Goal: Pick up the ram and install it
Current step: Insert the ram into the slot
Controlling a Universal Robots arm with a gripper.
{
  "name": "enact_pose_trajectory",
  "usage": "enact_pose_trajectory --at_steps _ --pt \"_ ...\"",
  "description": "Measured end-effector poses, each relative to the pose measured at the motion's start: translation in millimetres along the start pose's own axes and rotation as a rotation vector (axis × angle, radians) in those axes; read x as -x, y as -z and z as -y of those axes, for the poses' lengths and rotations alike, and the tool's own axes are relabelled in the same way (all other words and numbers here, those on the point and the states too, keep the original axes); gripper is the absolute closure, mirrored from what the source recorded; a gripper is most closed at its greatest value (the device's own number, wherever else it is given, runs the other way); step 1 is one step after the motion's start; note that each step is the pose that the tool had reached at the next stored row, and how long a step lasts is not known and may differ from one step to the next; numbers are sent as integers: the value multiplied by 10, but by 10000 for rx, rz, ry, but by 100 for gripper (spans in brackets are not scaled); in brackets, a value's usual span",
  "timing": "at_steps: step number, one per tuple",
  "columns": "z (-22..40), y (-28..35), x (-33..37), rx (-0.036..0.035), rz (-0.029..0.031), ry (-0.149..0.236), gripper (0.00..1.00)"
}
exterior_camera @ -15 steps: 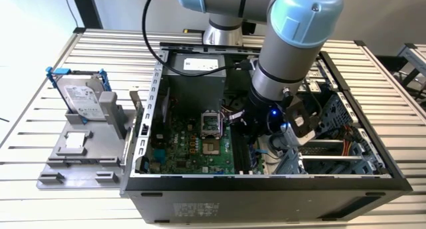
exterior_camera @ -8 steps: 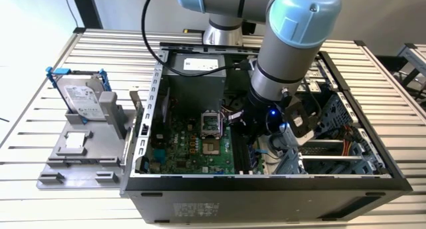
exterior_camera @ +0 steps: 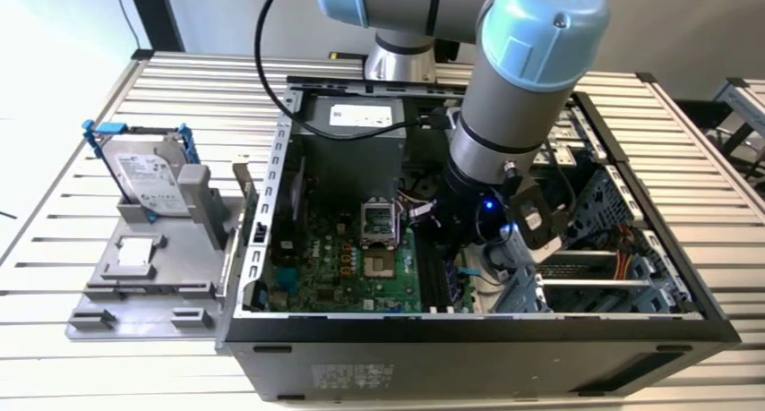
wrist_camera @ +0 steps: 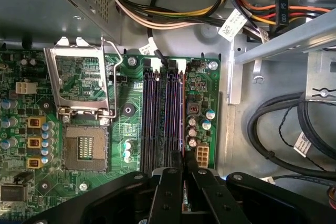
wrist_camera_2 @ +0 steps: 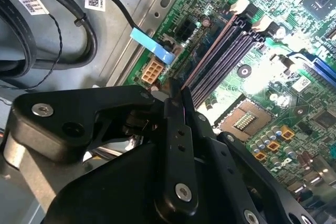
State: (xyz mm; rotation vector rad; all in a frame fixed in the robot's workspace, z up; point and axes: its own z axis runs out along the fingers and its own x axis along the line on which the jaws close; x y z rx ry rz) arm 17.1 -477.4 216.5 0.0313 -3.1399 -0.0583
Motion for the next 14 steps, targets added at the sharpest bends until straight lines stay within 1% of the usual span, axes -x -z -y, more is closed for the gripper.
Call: enact_pose_trajectory --at_steps 9,10,11,13,14 --pt "-1 4 -3 2 1 -2 100" --pt "-1 15 -3 2 -1 -1 100" --pt "-2 39 -3 0 -4 -2 100" --pt "-5 111 -3 -6 -7 -2 100" --pt "-7 135 -3 -9 -8 -2 100"
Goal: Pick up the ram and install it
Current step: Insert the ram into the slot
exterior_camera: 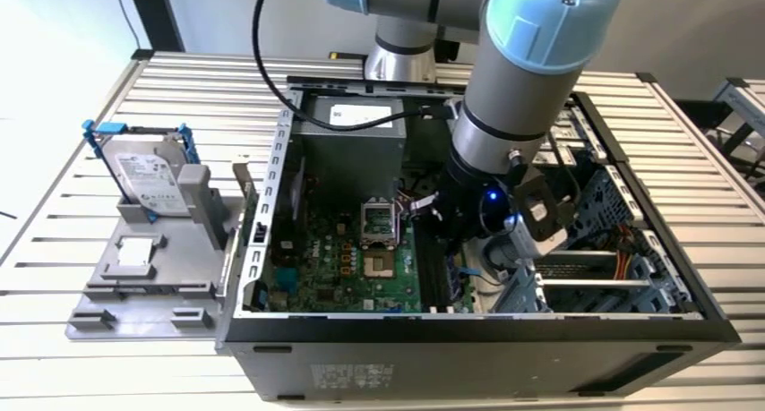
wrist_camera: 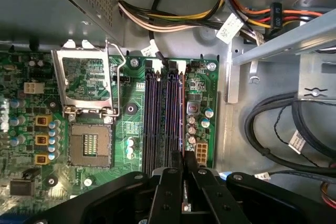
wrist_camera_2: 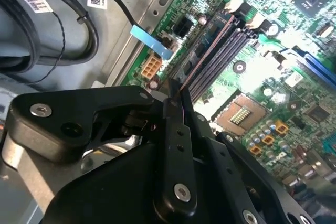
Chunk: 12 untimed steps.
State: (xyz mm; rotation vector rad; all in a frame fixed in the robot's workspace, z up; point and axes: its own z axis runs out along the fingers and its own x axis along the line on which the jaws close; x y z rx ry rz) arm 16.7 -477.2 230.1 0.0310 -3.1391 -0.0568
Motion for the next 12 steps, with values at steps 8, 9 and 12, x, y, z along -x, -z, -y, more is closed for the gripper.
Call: enact_pose_trajectory --at_steps 8,9,12 --pt "-3 17 -7 -6 16 -257 100" --pt "-3 17 -9 -6 20 -322 100" --pt "-3 16 -11 -6 24 -393 100"
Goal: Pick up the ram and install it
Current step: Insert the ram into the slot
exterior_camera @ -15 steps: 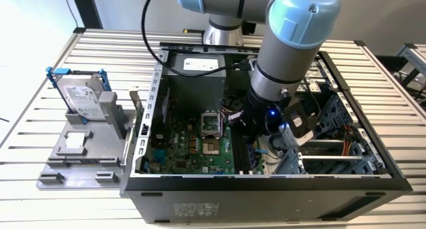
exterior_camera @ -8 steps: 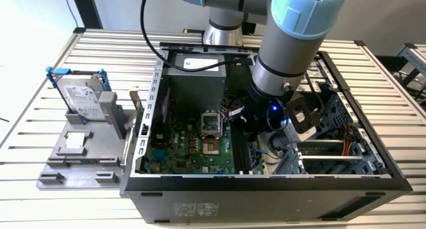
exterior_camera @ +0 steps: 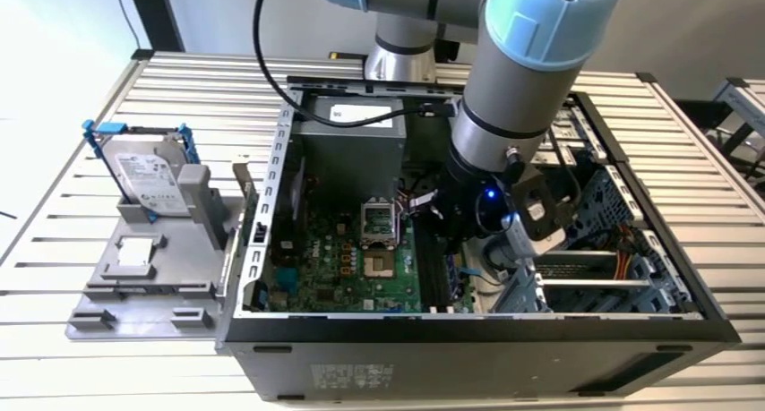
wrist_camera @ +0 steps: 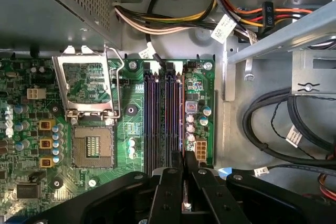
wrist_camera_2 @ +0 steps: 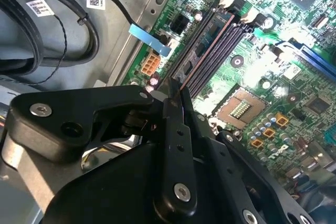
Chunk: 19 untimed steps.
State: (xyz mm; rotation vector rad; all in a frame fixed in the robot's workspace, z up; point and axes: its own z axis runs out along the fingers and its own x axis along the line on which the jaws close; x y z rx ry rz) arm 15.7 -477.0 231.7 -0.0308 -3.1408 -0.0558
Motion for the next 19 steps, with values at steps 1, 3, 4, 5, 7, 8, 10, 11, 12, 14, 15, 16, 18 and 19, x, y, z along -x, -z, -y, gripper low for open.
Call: enact_pose_trajectory --at_steps 1,3,4,5,7,8,10,11,12,14,15,16,18,19 --pt "0 -2 0 2 0 -1 100" --pt "0 -16 -1 3 1 -3 100" --pt "1 -24 -1 2 1 -6 100" --pt "1 -32 -1 1 1 -8 100" --pt "2 -45 -1 2 1 -14 100" --pt "2 -51 -1 1 1 -21 100" --pt "3 -56 -2 -2 1 -39 100" --pt "3 -59 -2 -1 1 -47 100" --pt "2 -64 -2 2 2 -56 100" --pt "2 -74 -2 2 6 -77 100" --pt "3 -77 -2 1 7 -89 100" --pt "3 -78 -3 -1 8 -101 100" --pt "3 -82 -6 -1 11 -127 100" --pt "3 -84 -9 1 13 -141 100"
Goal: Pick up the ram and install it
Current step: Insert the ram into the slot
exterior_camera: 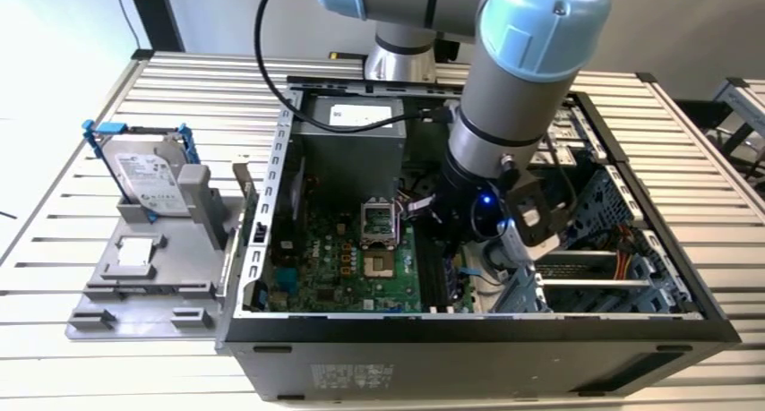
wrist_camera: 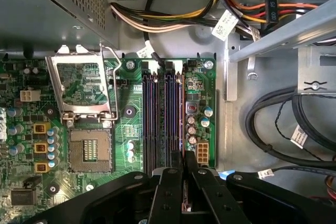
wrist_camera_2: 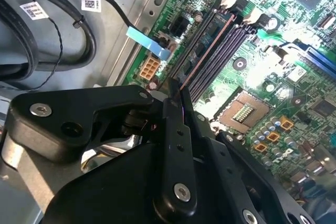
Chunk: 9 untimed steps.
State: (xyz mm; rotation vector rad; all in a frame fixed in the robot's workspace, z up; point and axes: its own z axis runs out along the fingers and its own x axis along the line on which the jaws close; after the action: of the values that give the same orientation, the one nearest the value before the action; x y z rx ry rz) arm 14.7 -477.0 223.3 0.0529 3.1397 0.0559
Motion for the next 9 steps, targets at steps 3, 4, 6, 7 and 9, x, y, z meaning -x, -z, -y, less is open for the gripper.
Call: enact_pose_trajectory --at_steps 3,4,6,7,9 --pt "0 -1 -10 1 5 -41 100" --pt "0 -2 -10 0 5 -48 100" --pt "0 -13 -10 6 8 -54 100" --pt "1 -18 -10 2 8 -57 100" --pt "2 -21 -11 -2 7 -58 100"
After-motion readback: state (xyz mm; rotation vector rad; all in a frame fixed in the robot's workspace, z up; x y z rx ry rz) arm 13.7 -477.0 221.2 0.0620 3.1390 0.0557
